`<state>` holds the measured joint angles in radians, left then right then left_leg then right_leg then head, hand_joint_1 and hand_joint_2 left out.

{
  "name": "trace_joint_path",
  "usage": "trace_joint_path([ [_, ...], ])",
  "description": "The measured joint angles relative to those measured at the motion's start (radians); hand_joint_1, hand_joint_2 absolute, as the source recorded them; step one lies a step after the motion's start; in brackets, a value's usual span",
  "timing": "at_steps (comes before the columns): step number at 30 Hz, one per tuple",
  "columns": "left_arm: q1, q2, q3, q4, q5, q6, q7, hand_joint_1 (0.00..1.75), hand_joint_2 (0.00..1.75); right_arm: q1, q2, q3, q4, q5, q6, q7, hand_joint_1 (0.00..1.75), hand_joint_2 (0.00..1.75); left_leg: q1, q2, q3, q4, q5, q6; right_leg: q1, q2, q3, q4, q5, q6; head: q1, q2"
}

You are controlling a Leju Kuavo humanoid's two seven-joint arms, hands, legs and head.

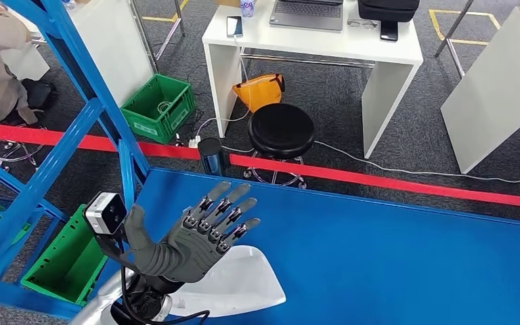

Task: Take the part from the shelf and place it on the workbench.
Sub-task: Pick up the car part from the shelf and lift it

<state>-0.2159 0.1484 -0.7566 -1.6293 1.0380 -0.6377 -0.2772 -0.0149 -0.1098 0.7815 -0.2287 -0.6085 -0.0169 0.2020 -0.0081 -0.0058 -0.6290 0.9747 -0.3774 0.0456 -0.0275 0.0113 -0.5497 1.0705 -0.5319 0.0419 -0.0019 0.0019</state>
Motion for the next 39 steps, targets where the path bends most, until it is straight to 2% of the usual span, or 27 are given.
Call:
trace_joint_path([
  [1, 0.0, 0.0, 0.0, -0.002, -0.003, 0.003, 0.001, 0.0, 0.0, -0.003, 0.0, 0.002, -0.001, -0.001, -0.001, 0.0, 0.0, 0.0, -0.002, -0.001, -0.005, 0.007, 0.001, -0.004, 0.001, 0.001, 0.027, -0.043, 0.013, -0.001, 0.0, 0.0],
  [2, 0.001, -0.001, 0.001, -0.005, -0.007, 0.006, 0.001, 0.0, 0.0, -0.005, 0.0, 0.003, -0.002, -0.003, -0.001, 0.0, 0.0, 0.0, -0.003, -0.002, -0.009, 0.014, 0.002, -0.008, 0.002, 0.002, 0.038, -0.063, 0.017, -0.007, -0.001, 0.0],
  [5, 0.004, -0.001, 0.005, -0.009, -0.014, 0.012, 0.002, 0.0, 0.0, -0.008, 0.001, 0.009, -0.005, -0.009, -0.004, 0.001, 0.0, 0.0, -0.001, -0.005, -0.018, 0.026, 0.001, -0.025, 0.001, 0.0, 0.027, -0.066, 0.021, -0.032, -0.001, 0.0],
  [7, 0.007, 0.0, 0.01, -0.01, -0.018, 0.013, 0.002, 0.0, 0.0, -0.009, 0.003, 0.011, -0.007, -0.013, -0.006, 0.001, 0.0, 0.0, 0.005, -0.004, -0.038, 0.076, -0.045, -0.039, -0.004, -0.004, 0.023, -0.069, 0.029, -0.047, -0.002, 0.0],
  [9, 0.01, 0.001, 0.014, -0.011, -0.023, 0.013, 0.001, 0.0, 0.0, -0.009, 0.004, 0.011, -0.008, -0.018, -0.008, 0.001, 0.0, 0.0, 0.012, 0.0, -0.083, 0.2, -0.127, -0.053, -0.002, -0.008, 0.017, -0.068, 0.036, -0.055, -0.002, 0.0],
  [10, 0.012, 0.002, 0.015, -0.01, -0.027, 0.014, 0.001, 0.0, 0.0, -0.008, 0.004, 0.011, -0.008, -0.02, -0.008, 0.001, 0.0, 0.0, 0.016, 0.002, -0.104, 0.262, -0.156, -0.057, 0.0, -0.009, 0.014, -0.068, 0.039, -0.056, -0.002, 0.0],
  [11, 0.014, 0.003, 0.015, -0.01, -0.03, 0.014, 0.001, 0.0, 0.0, -0.007, 0.005, 0.011, -0.009, -0.022, -0.009, 0.001, 0.0, 0.0, 0.018, 0.003, -0.113, 0.302, -0.169, -0.06, 0.002, -0.01, 0.011, -0.067, 0.042, -0.056, -0.002, 0.0],
  [12, 0.016, 0.004, 0.015, -0.01, -0.032, 0.014, 0.0, 0.0, 0.0, -0.007, 0.005, 0.011, -0.009, -0.023, -0.009, 0.001, 0.0, 0.0, 0.019, 0.004, -0.106, 0.306, -0.162, -0.059, 0.003, -0.01, 0.01, -0.067, 0.043, -0.056, -0.002, 0.0],
  [13, 0.017, 0.005, 0.016, -0.01, -0.034, 0.013, -0.001, 0.0, 0.0, -0.007, 0.006, 0.011, -0.009, -0.024, -0.009, 0.001, 0.0, 0.0, 0.018, 0.004, -0.078, 0.269, -0.137, -0.055, 0.005, -0.01, 0.01, -0.067, 0.044, -0.056, -0.002, 0.0],
  [15, 0.017, 0.006, 0.017, -0.01, -0.035, 0.013, -0.003, 0.0, 0.0, -0.009, 0.01, 0.012, -0.011, -0.024, -0.009, 0.001, 0.0, 0.0, 0.014, 0.005, 0.004, 0.135, -0.086, -0.035, 0.01, -0.01, 0.012, -0.067, 0.045, -0.054, -0.001, 0.0],
  [16, 0.017, 0.007, 0.018, -0.01, -0.035, 0.012, -0.004, 0.0, 0.0, -0.011, 0.013, 0.012, -0.012, -0.025, -0.009, 0.001, 0.0, 0.0, 0.01, 0.006, 0.037, 0.077, -0.074, -0.024, 0.01, -0.01, 0.012, -0.068, 0.046, -0.052, -0.001, 0.0],
  [17, 0.016, 0.007, 0.018, -0.01, -0.035, 0.012, -0.005, 0.0, 0.0, -0.012, 0.015, 0.013, -0.014, -0.025, -0.009, 0.001, 0.0, 0.0, 0.005, 0.007, 0.055, 0.042, -0.072, -0.015, 0.009, -0.01, 0.011, -0.069, 0.047, -0.048, 0.0, 0.0],
  [19, 0.016, 0.008, 0.018, -0.01, -0.036, 0.012, -0.006, 0.0, 0.0, -0.013, 0.019, 0.014, -0.016, -0.025, -0.01, 0.001, 0.0, 0.0, -0.003, 0.008, 0.063, 0.019, -0.075, -0.006, 0.005, -0.011, 0.011, -0.075, 0.051, -0.037, 0.0, 0.0],
  [21, 0.015, 0.008, 0.018, -0.012, -0.036, 0.011, -0.007, 0.0, 0.0, -0.013, 0.021, 0.015, -0.017, -0.025, -0.009, 0.002, 0.0, 0.0, 0.0, 0.009, 0.079, -0.011, -0.062, 0.005, 0.006, -0.012, 0.007, -0.07, 0.045, -0.03, 0.0, 0.0],
  [22, 0.014, 0.007, 0.018, -0.013, -0.036, 0.012, -0.008, 0.0, 0.0, -0.014, 0.021, 0.015, -0.018, -0.025, -0.009, 0.002, 0.0, 0.0, 0.003, 0.01, 0.088, -0.027, -0.055, 0.01, 0.007, -0.012, -0.005, -0.045, 0.032, -0.03, 0.001, 0.0],
  [24, 0.012, 0.005, 0.018, -0.014, -0.037, 0.013, -0.008, 0.0, 0.0, -0.015, 0.019, 0.015, -0.018, -0.025, -0.009, 0.002, 0.0, 0.0, 0.005, 0.01, 0.096, -0.041, -0.049, 0.014, 0.005, -0.011, -0.065, 0.066, -0.012, -0.037, 0.002, 0.0],
  [26, 0.013, 0.004, 0.017, -0.014, -0.038, 0.015, -0.007, 0.0, 0.0, -0.015, 0.014, 0.016, -0.018, -0.024, -0.01, 0.003, 0.0, 0.0, 0.006, 0.009, 0.094, -0.038, -0.049, 0.013, 0.001, -0.012, -0.131, 0.181, -0.042, -0.031, 0.002, 0.0],
  [27, 0.013, 0.003, 0.017, -0.014, -0.038, 0.017, -0.007, 0.0, 0.0, -0.015, 0.012, 0.016, -0.018, -0.023, -0.01, 0.004, 0.0, 0.0, 0.007, 0.008, 0.093, -0.035, -0.05, 0.01, -0.002, -0.012, -0.143, 0.194, -0.037, -0.022, 0.002, 0.0],
  [28, 0.013, 0.002, 0.016, -0.014, -0.038, 0.018, -0.007, 0.0, 0.0, -0.015, 0.011, 0.017, -0.018, -0.022, -0.01, 0.005, 0.0, 0.0, 0.009, 0.007, 0.091, -0.029, -0.052, 0.006, -0.007, -0.012, -0.134, 0.165, -0.015, -0.009, 0.002, 0.0],
  [29, 0.012, 0.001, 0.016, -0.014, -0.038, 0.019, -0.007, 0.0, 0.0, -0.015, 0.009, 0.018, -0.018, -0.021, -0.011, 0.007, 0.0, 0.0, 0.012, 0.006, 0.088, -0.019, -0.057, 0.0, -0.012, -0.012, -0.108, 0.102, 0.016, 0.005, 0.002, 0.0],
  [30, 0.012, -0.001, 0.017, -0.014, -0.038, 0.02, -0.007, 0.0, 0.0, -0.015, 0.008, 0.019, -0.018, -0.021, -0.011, 0.008, 0.0, 0.0, 0.013, 0.005, 0.082, -0.007, -0.064, -0.008, -0.016, -0.012, -0.081, 0.039, 0.043, 0.015, 0.002, 0.0],
  [31, 0.01, -0.002, 0.017, -0.014, -0.038, 0.021, -0.007, 0.0, 0.0, -0.016, 0.008, 0.019, -0.019, -0.021, -0.011, 0.009, 0.0, 0.0, 0.012, 0.005, 0.073, 0.009, -0.072, -0.017, -0.018, -0.011, -0.061, -0.01, 0.063, 0.016, 0.001, 0.0],
  [32, 0.009, -0.002, 0.017, -0.015, -0.039, 0.022, -0.008, 0.0, 0.0, -0.018, 0.007, 0.02, -0.019, -0.021, -0.011, 0.01, 0.0, 0.0, 0.011, 0.006, 0.065, 0.022, -0.078, -0.025, -0.018, -0.009, -0.052, -0.035, 0.072, 0.011, 0.001, 0.0],
  [34, 0.007, -0.003, 0.017, -0.015, -0.041, 0.026, -0.009, 0.0, 0.0, -0.022, 0.006, 0.023, -0.019, -0.021, -0.011, 0.012, 0.0, 0.0, 0.011, 0.007, 0.053, 0.034, -0.084, -0.035, -0.013, -0.006, -0.058, -0.035, 0.074, -0.007, 0.0, 0.0],
  [36, 0.007, -0.003, 0.018, -0.016, -0.044, 0.03, -0.01, 0.0, 0.0, -0.024, 0.005, 0.025, -0.02, -0.021, -0.011, 0.012, 0.0, 0.0, 0.016, 0.006, 0.048, 0.045, -0.094, -0.041, -0.014, -0.006, -0.06, -0.035, 0.078, -0.02, 0.0, 0.0],
  [37, 0.006, -0.003, 0.018, -0.016, -0.045, 0.03, -0.01, 0.0, 0.0, -0.025, 0.004, 0.026, -0.02, -0.021, -0.011, 0.012, 0.0, 0.0, 0.018, 0.006, 0.038, 0.07, -0.112, -0.046, -0.016, -0.007, -0.061, -0.036, 0.08, -0.025, -0.001, 0.0],
  [39, 0.005, -0.003, 0.018, -0.016, -0.046, 0.03, -0.01, 0.0, 0.0, -0.027, 0.001, 0.026, -0.02, -0.022, -0.011, 0.012, 0.0, 0.0, 0.02, 0.006, -0.006, 0.176, -0.178, -0.055, -0.015, -0.007, -0.063, -0.037, 0.083, -0.032, -0.001, 0.0],
])
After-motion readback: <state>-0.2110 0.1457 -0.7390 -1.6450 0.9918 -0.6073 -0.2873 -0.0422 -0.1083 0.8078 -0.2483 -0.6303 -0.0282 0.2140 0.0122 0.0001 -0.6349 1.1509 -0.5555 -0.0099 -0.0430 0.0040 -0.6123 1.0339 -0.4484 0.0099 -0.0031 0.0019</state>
